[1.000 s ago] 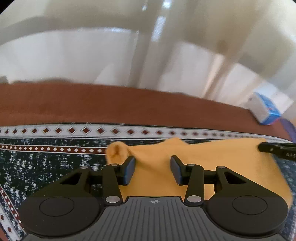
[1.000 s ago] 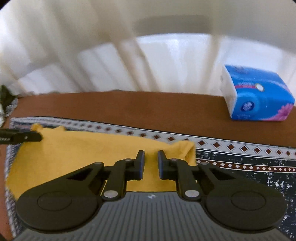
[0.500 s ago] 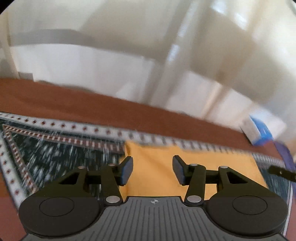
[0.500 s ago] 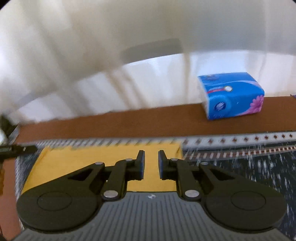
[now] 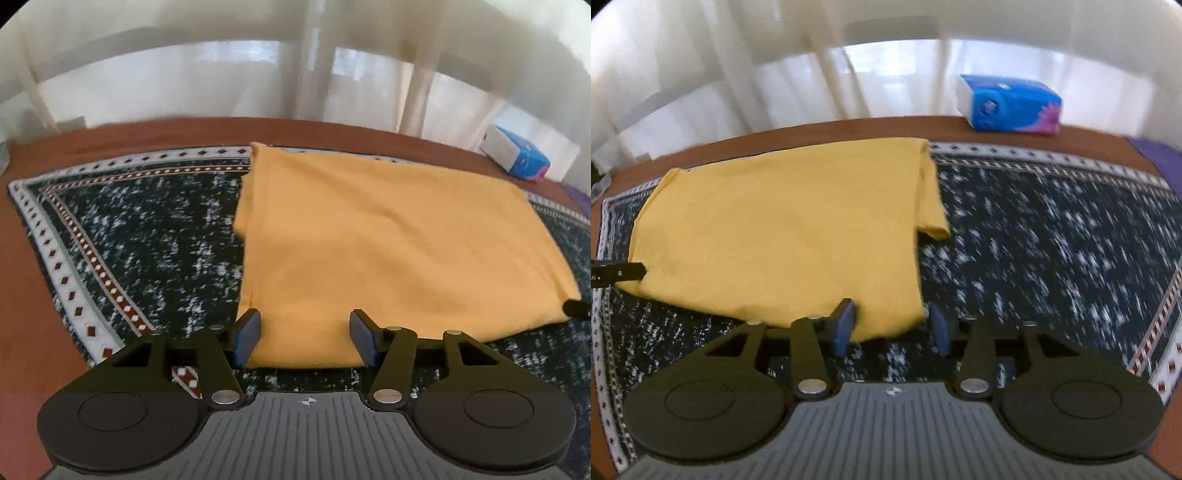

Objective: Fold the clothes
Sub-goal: 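Move both open grippers to the edge of the folded yellow shirt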

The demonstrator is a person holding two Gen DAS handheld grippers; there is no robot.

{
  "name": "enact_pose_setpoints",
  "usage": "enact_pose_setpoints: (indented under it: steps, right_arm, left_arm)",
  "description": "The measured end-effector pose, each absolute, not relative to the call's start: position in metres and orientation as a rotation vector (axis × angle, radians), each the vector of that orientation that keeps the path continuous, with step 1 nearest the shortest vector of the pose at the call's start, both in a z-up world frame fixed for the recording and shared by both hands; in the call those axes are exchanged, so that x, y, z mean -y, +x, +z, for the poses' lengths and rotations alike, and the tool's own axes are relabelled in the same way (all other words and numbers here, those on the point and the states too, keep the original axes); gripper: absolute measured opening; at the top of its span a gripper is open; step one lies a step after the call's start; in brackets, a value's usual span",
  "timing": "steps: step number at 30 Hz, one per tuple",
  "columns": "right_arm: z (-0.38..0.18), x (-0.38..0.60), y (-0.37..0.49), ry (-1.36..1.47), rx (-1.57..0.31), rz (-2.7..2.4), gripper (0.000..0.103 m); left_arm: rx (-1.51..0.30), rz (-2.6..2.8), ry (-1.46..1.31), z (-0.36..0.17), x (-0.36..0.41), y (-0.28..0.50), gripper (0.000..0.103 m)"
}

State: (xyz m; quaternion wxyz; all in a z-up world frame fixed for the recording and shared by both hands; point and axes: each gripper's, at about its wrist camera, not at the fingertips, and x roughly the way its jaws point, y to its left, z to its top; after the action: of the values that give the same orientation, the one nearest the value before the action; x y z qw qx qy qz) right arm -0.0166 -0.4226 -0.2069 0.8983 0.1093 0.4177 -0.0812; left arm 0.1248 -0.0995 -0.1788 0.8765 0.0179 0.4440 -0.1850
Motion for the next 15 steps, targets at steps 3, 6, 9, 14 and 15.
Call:
enact_pose_setpoints:
  steps: [3, 6, 9, 14, 15]
  right_arm:
    - [-0.194, 0.433, -0.025, 0.269, -0.836, -0.177, 0.052]
    - [-0.182, 0.450, -0.023, 0.336, -0.785, -0.164, 0.064]
    - [-0.180, 0.467, -0.007, 0.384, -0.769, -0.163, 0.064]
    - [-0.187, 0.491, 0.026, 0.508, -0.776, -0.143, 0.065]
    - [-0.189, 0.493, 0.030, 0.515, -0.781, -0.143, 0.065]
  left_arm:
    - [-0.910, -0.363, -0.018, -0.167, 0.087, 0.129, 0.071]
    - [-0.900, -0.338, -0.101, -0.160, 0.075, 0.149, 0.076]
    - [-0.936, -0.335, -0.178, -0.164, 0.068, 0.179, 0.076]
    - [-0.981, -0.380, -0.287, -0.176, 0.066, 0.211, 0.076]
    - [-0.993, -0.387, -0.296, -0.179, 0.067, 0.215, 0.076]
